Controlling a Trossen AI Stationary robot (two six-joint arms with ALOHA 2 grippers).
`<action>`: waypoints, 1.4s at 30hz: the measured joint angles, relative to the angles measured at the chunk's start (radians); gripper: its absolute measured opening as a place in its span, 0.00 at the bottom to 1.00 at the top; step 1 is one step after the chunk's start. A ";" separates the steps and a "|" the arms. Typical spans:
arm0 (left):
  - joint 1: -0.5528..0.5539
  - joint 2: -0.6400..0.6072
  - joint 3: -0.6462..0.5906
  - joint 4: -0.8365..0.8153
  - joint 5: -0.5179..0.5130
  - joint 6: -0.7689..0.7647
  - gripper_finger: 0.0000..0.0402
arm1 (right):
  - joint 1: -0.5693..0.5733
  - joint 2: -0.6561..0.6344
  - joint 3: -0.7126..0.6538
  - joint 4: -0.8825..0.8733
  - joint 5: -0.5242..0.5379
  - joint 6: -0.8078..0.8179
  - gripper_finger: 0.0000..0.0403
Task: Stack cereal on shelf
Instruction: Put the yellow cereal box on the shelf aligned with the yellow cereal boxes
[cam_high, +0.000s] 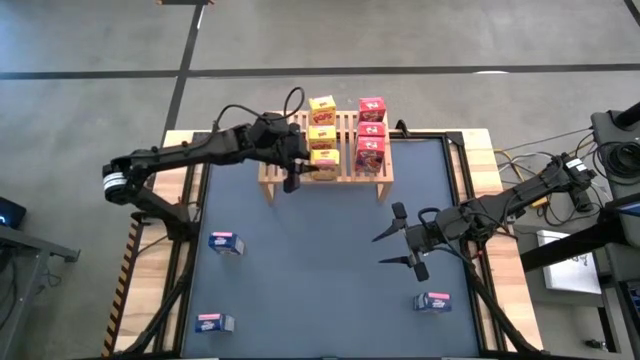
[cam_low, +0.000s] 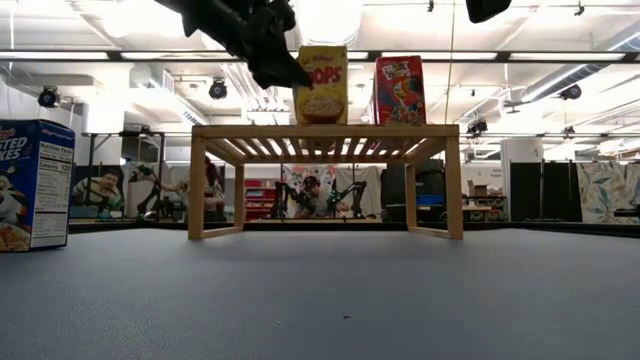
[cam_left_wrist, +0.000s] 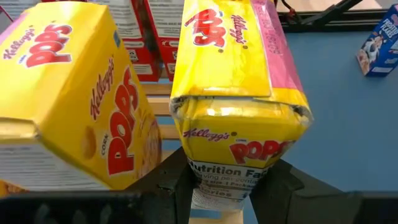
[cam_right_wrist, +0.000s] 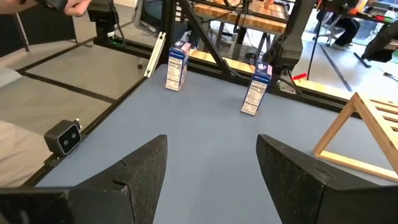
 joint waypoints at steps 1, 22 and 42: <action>0.002 -0.001 0.000 0.000 0.004 0.002 0.27 | 0.000 0.000 0.000 0.000 0.000 -0.001 0.59; 0.024 -0.001 -0.008 0.011 0.004 0.022 0.28 | 0.000 0.000 0.000 0.005 0.000 -0.005 0.59; 0.024 -0.015 -0.009 -0.010 -0.034 0.000 0.44 | 0.000 0.000 0.000 0.007 0.000 0.004 0.59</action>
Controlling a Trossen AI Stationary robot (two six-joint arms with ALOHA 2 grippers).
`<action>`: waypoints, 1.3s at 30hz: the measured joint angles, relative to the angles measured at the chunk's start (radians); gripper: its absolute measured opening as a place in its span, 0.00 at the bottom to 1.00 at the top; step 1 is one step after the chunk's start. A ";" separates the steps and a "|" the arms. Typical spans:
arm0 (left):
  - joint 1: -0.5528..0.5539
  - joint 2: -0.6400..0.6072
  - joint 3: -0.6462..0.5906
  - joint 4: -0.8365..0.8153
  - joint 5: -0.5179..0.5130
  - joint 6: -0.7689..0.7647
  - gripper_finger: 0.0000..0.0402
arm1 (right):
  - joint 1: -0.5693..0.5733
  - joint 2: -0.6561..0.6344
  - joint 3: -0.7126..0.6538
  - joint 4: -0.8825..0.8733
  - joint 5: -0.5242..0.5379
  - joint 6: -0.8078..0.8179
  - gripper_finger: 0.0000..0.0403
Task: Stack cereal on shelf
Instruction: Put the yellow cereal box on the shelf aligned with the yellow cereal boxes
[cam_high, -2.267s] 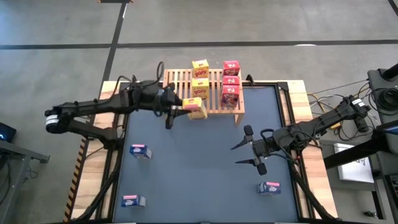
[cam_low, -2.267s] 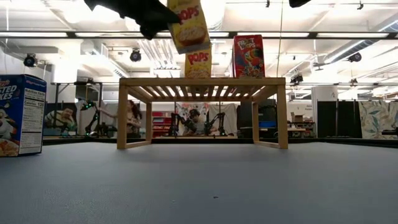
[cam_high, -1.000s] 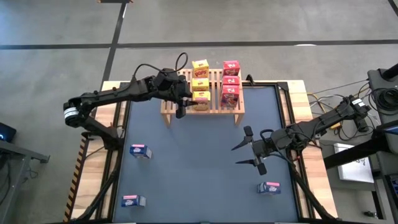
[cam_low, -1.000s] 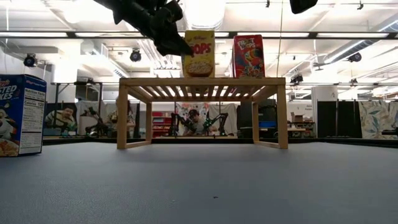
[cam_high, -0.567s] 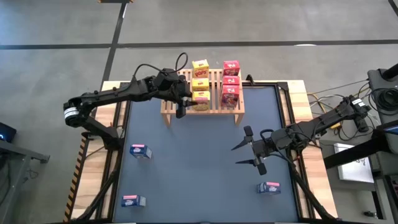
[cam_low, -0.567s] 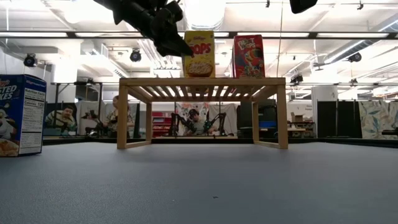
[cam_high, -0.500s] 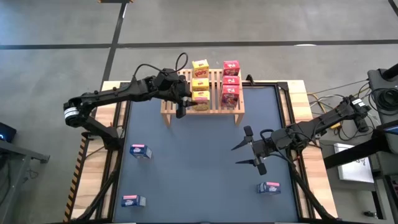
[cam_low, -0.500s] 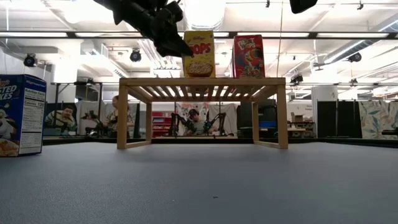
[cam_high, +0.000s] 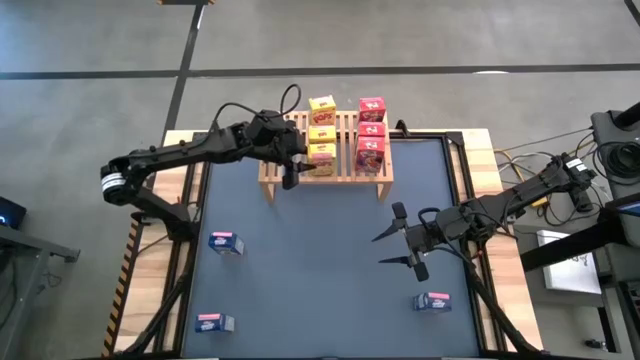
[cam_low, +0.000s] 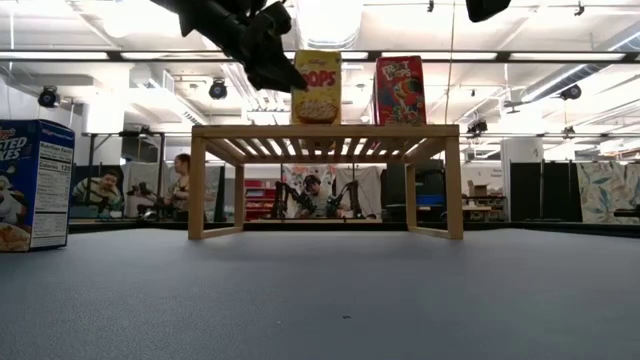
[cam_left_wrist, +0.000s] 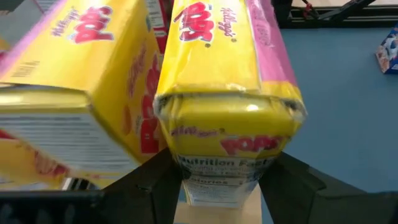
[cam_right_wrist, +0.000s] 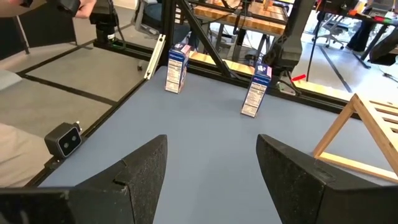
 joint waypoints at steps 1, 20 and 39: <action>0.000 -0.003 0.000 -0.003 -0.003 0.000 0.44 | 0.000 0.000 0.000 0.000 0.000 0.000 0.59; 0.000 -0.014 0.000 0.036 0.030 -0.005 0.44 | 0.000 0.000 0.000 0.024 0.000 -0.010 0.59; 0.000 -0.013 -0.002 0.069 0.046 -0.018 0.44 | 0.000 0.000 0.000 0.024 0.000 -0.010 0.59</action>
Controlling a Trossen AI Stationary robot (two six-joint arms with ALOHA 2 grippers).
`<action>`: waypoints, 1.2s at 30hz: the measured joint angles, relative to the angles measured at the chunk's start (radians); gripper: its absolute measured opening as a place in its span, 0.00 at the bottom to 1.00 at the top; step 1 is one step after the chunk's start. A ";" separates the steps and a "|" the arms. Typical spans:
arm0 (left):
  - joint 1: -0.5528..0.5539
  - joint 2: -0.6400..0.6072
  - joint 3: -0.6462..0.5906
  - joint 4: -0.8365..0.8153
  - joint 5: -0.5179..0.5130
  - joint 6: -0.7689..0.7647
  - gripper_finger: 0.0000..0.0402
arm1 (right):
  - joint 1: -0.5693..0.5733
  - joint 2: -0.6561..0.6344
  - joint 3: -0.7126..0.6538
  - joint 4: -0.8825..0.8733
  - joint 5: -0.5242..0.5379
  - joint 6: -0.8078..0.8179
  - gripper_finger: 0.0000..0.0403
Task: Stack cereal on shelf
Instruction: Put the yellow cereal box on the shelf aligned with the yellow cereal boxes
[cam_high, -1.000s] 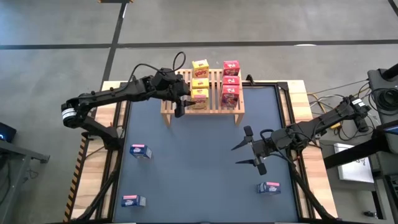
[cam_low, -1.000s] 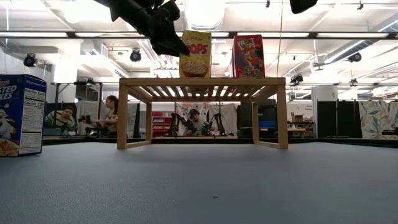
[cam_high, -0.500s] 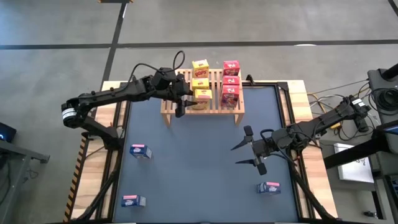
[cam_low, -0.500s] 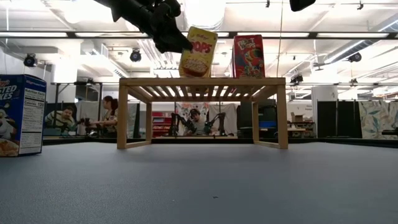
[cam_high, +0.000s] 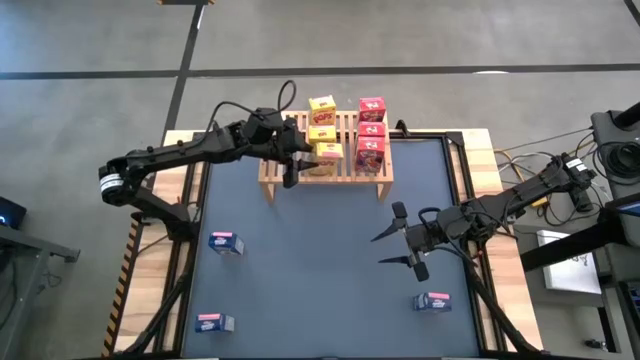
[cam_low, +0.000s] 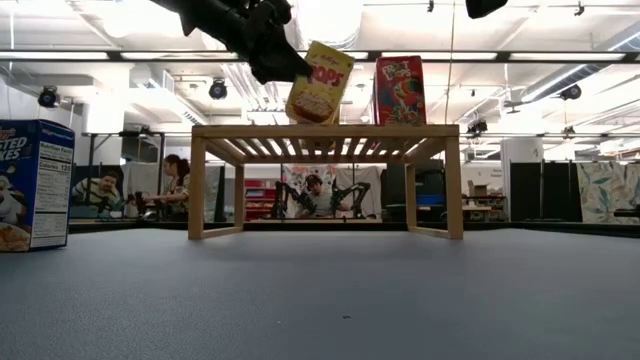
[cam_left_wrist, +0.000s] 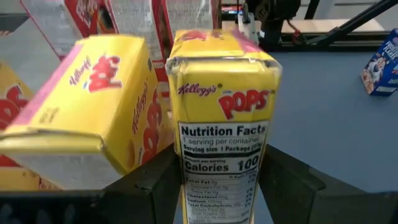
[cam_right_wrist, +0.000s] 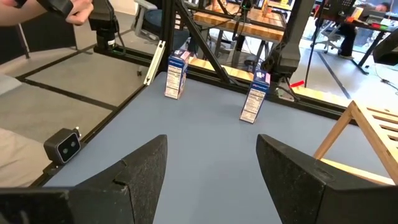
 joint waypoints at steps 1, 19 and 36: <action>0.000 0.000 0.000 0.008 0.010 0.000 0.44 | 0.000 0.000 0.000 0.000 0.000 0.002 0.59; 0.005 -0.001 -0.141 0.162 0.024 -0.008 0.37 | 0.000 0.000 0.000 -0.004 0.000 0.009 0.59; 0.014 -0.002 -0.150 0.180 0.016 -0.035 0.45 | 0.000 0.000 0.000 0.000 0.000 0.007 0.59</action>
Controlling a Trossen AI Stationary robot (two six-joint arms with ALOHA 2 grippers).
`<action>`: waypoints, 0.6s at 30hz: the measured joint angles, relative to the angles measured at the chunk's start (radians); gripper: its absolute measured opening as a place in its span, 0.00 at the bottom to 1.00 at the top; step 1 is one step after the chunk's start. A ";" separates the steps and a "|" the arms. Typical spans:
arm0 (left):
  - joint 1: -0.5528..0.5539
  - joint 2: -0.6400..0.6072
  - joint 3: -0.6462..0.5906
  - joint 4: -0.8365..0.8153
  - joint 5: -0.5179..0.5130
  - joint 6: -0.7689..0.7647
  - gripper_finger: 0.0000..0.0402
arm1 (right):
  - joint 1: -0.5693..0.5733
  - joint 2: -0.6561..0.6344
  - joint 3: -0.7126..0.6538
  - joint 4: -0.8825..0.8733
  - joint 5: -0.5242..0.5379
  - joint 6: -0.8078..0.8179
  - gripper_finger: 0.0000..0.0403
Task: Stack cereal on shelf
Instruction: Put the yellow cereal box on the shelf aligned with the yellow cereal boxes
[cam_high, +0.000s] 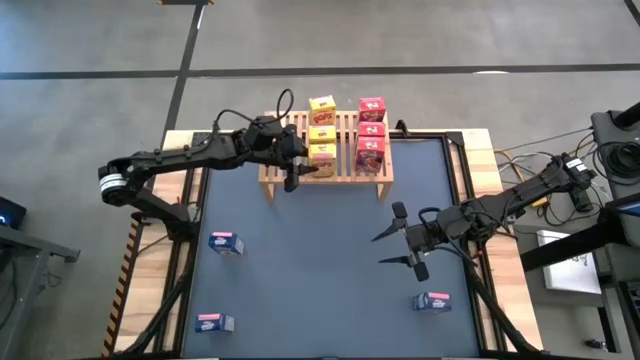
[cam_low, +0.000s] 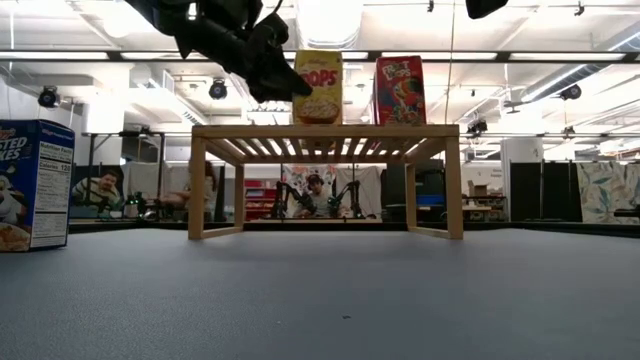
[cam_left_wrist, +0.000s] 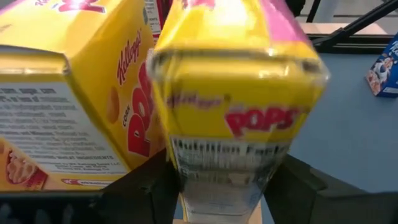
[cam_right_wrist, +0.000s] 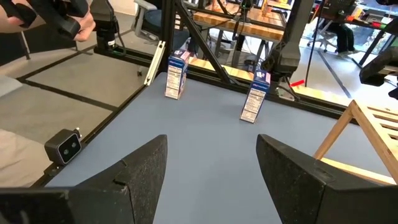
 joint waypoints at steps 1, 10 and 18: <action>0.000 0.000 0.000 0.000 0.000 0.000 0.46 | 0.000 0.000 0.000 0.000 0.000 0.000 0.59; 0.000 0.000 0.000 -0.017 -0.029 -0.008 0.52 | 0.000 0.000 0.000 0.000 0.000 0.000 0.59; 0.004 0.000 0.000 -0.084 -0.039 -0.008 0.57 | 0.000 0.000 0.000 0.000 0.000 0.000 0.59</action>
